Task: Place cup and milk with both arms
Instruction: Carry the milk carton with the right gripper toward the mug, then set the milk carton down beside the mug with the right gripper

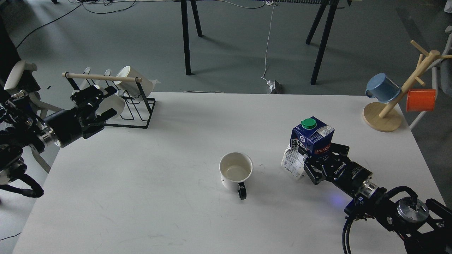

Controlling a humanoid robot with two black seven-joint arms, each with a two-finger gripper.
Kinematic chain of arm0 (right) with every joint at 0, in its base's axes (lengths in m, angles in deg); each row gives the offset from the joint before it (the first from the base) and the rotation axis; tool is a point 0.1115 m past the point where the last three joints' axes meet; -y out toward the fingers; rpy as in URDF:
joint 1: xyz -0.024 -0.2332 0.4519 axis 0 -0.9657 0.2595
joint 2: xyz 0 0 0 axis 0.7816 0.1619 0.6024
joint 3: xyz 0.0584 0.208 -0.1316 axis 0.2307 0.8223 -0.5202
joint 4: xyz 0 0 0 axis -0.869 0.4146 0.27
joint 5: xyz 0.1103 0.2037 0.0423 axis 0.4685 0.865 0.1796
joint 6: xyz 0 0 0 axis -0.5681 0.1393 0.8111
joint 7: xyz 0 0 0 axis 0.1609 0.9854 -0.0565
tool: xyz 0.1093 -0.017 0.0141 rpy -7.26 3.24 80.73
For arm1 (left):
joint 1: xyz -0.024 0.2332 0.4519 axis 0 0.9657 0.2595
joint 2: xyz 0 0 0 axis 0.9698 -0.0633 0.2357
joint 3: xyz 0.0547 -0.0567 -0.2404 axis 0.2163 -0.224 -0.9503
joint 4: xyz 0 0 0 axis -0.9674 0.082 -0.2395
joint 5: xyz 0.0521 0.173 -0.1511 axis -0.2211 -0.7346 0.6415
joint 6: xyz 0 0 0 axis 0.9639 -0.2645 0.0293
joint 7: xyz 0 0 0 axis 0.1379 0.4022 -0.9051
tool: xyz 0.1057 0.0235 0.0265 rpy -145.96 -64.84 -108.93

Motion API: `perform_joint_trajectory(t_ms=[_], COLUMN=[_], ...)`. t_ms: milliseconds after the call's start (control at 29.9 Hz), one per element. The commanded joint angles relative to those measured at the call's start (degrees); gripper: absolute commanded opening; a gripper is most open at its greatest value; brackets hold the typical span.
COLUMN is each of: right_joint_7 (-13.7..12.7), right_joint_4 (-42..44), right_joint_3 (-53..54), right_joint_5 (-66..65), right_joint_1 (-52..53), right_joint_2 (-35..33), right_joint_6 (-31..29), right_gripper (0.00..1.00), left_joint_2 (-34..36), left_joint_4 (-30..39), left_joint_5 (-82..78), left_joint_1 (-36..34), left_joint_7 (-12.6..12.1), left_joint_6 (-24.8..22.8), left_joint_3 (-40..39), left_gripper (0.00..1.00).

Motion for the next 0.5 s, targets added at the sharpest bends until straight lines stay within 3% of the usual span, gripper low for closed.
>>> perform_joint_trajectory(t_ms=[0, 468], right_joint_7=[0.0, 0.0], right_joint_4=[0.9, 0.9], right_joint_3=[-1.4, -1.8], right_joint_5=[-2.2, -8.6], right_joint_1=[1.3, 2.3], right_joint_2=[1.7, 5.0], right_joint_6=[0.0, 0.0], right_gripper=[0.31, 0.34], left_joint_2=[0.2, 0.2], left_joint_4=[0.0, -0.4], left_joint_5=[0.0, 0.0], left_joint_1=[0.0, 0.9], left_joint_7=[0.0, 0.0], left_joint_6=[0.0, 0.0], left_joint_3=[0.0, 0.0], left_gripper=[0.92, 0.92])
